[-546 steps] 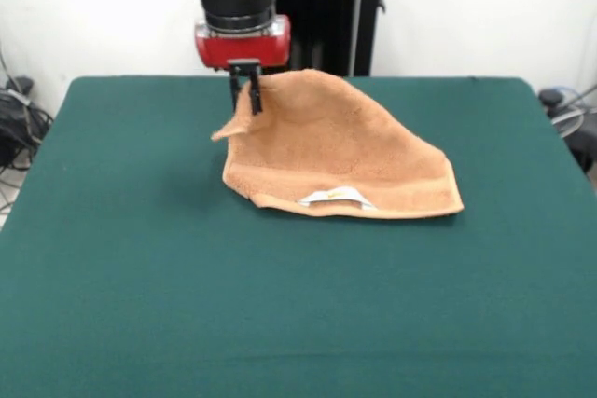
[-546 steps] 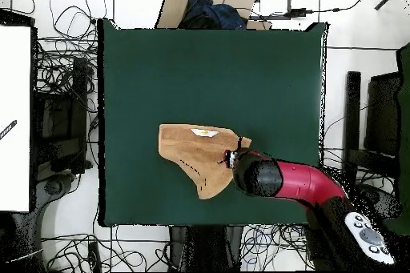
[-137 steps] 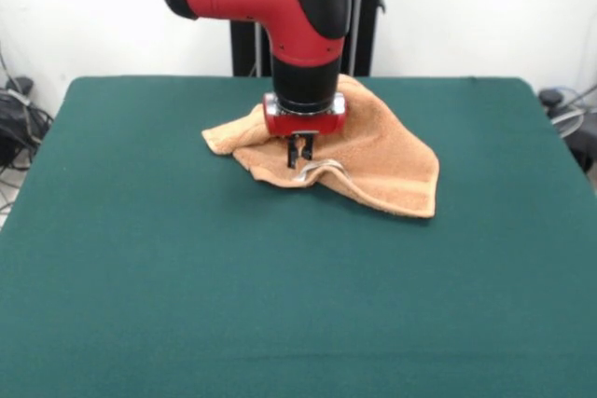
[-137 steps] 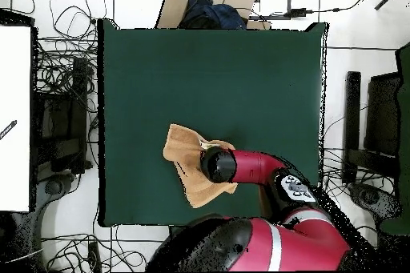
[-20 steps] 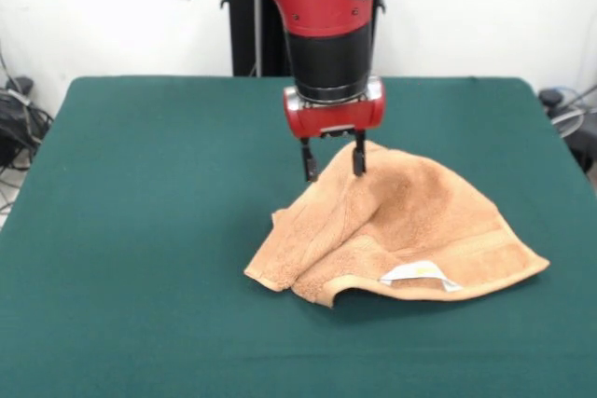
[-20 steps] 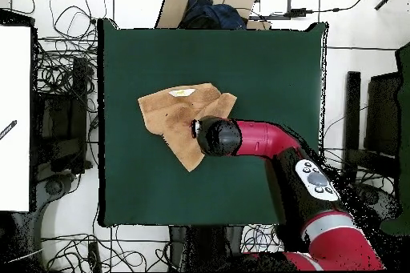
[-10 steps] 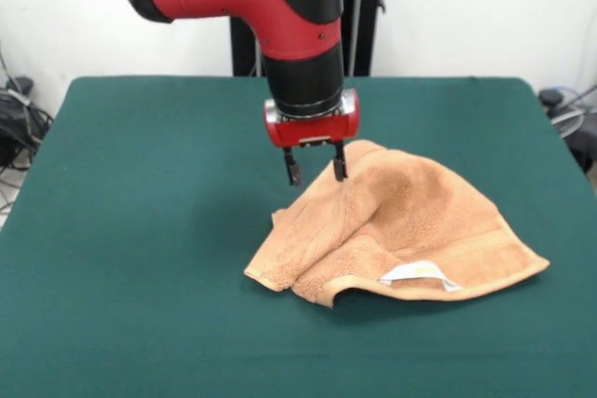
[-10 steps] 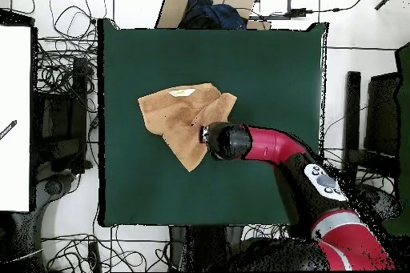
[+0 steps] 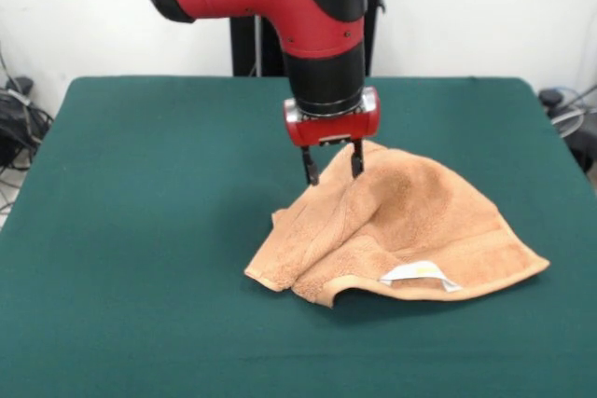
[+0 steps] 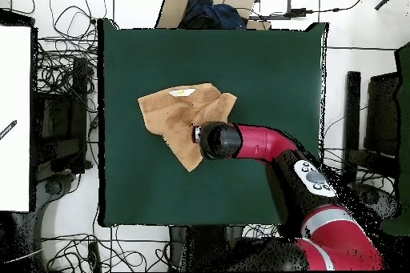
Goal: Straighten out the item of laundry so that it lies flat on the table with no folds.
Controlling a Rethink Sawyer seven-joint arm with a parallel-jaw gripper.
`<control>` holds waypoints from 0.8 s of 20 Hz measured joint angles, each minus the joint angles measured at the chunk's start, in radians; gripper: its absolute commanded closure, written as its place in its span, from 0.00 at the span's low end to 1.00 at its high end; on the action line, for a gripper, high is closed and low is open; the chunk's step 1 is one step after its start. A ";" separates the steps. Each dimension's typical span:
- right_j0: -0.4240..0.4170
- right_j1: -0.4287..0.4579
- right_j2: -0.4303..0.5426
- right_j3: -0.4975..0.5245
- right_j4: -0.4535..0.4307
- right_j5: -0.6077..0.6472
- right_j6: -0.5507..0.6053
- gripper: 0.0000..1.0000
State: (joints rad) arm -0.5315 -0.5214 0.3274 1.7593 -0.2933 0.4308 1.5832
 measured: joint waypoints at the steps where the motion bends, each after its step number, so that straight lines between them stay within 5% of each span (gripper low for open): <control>1: 0.002 -0.002 0.000 0.001 0.000 0.000 0.000 0.00; 16: 0.120 -0.023 -0.101 0.007 -0.050 0.000 0.000 0.00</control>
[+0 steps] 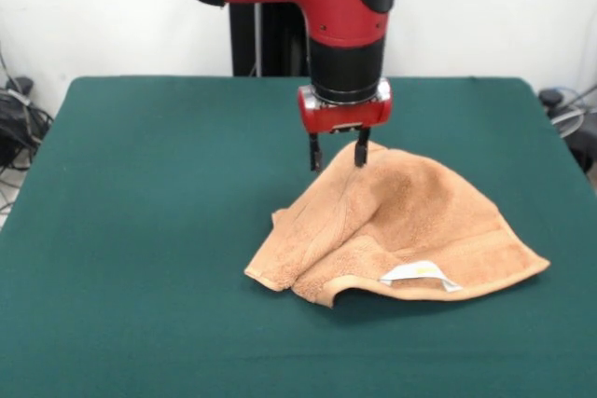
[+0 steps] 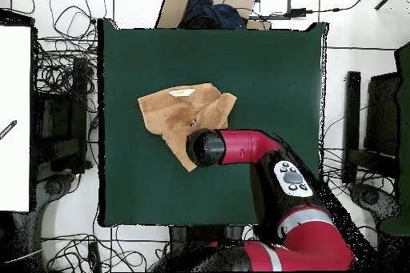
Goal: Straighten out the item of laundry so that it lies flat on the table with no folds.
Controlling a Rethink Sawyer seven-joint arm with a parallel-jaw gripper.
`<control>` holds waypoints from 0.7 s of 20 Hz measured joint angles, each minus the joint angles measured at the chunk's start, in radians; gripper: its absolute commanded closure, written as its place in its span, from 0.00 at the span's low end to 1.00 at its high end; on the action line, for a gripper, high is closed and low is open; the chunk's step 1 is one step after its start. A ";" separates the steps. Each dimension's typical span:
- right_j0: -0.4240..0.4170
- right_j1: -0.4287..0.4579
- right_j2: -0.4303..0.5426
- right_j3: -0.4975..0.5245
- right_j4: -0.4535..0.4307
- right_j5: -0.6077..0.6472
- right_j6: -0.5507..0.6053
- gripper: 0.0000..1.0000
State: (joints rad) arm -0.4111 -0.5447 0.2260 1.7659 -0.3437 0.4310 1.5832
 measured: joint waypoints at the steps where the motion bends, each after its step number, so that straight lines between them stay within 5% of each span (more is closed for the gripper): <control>1: 0.001 0.001 -0.001 -0.001 -0.002 0.000 0.000 0.00; 14: -0.028 0.013 -0.002 -0.007 -0.004 0.000 0.000 0.00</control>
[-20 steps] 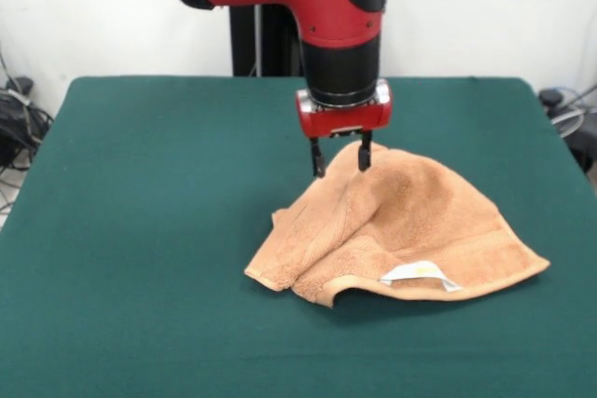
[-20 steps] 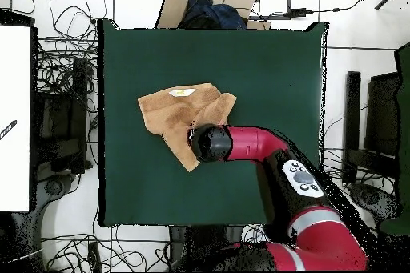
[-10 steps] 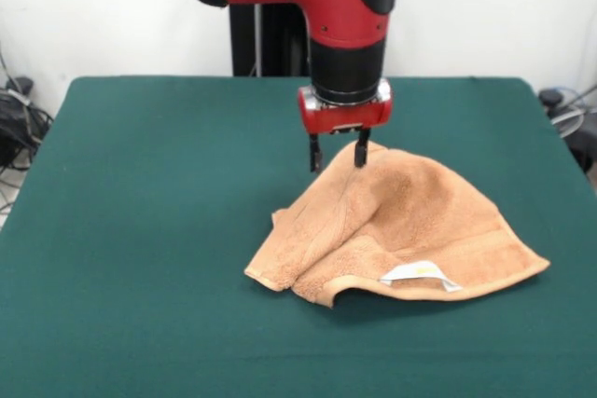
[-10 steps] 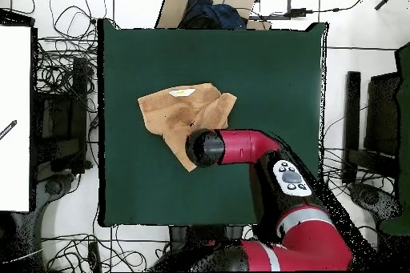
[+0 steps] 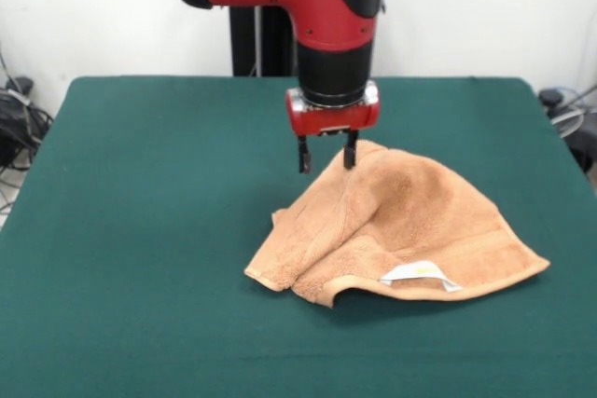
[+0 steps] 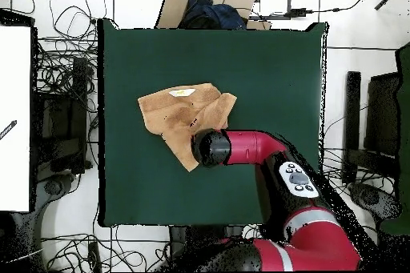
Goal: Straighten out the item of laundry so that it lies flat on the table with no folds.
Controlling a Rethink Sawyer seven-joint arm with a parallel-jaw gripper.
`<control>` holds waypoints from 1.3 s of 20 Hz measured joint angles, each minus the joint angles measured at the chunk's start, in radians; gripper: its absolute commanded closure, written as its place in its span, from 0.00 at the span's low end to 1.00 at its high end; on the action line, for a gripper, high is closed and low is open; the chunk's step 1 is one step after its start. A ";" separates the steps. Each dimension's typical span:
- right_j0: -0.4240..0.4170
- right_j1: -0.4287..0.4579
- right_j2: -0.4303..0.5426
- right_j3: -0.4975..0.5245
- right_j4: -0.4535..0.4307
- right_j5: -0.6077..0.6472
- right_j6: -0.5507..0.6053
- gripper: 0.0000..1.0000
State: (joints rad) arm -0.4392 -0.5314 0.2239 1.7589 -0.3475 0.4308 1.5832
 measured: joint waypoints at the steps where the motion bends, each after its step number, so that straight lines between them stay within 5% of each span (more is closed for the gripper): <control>1: -0.005 0.002 0.000 0.000 0.000 0.000 0.000 0.00; 26: -0.028 0.111 -0.001 -0.036 -0.005 -0.069 0.000 0.00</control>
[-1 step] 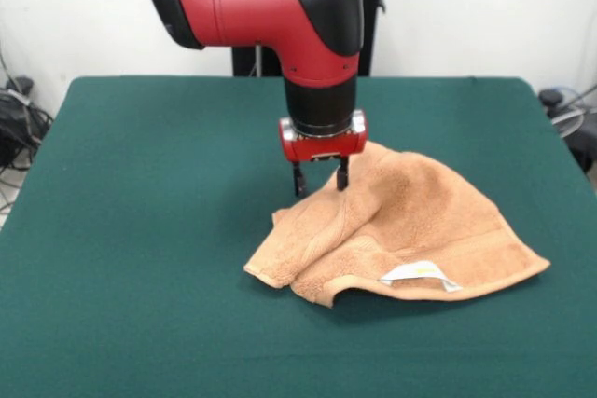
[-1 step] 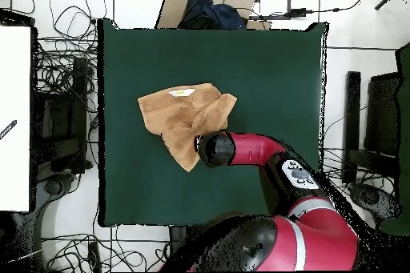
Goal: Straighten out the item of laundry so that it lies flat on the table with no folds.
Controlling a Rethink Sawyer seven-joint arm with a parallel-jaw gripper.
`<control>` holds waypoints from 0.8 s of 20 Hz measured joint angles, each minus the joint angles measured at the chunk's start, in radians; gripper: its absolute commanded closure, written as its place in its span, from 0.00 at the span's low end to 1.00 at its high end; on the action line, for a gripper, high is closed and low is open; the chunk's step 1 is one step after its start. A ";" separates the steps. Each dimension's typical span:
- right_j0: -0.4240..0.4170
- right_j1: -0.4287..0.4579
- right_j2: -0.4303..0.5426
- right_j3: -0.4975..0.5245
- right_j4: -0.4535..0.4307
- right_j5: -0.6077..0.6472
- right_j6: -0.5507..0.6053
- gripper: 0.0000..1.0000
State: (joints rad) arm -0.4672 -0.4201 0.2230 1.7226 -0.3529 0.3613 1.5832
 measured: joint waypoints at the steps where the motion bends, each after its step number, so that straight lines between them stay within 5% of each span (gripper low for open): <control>1: 0.000 0.000 0.000 -0.001 0.000 0.000 0.000 0.00; 2: 0.000 0.001 0.000 -0.001 0.000 0.000 0.000 1.00; 16: 0.012 -0.002 -0.016 -0.006 0.000 -0.001 0.000 1.00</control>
State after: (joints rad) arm -0.4551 -0.4224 0.2074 1.7168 -0.3528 0.3601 1.5832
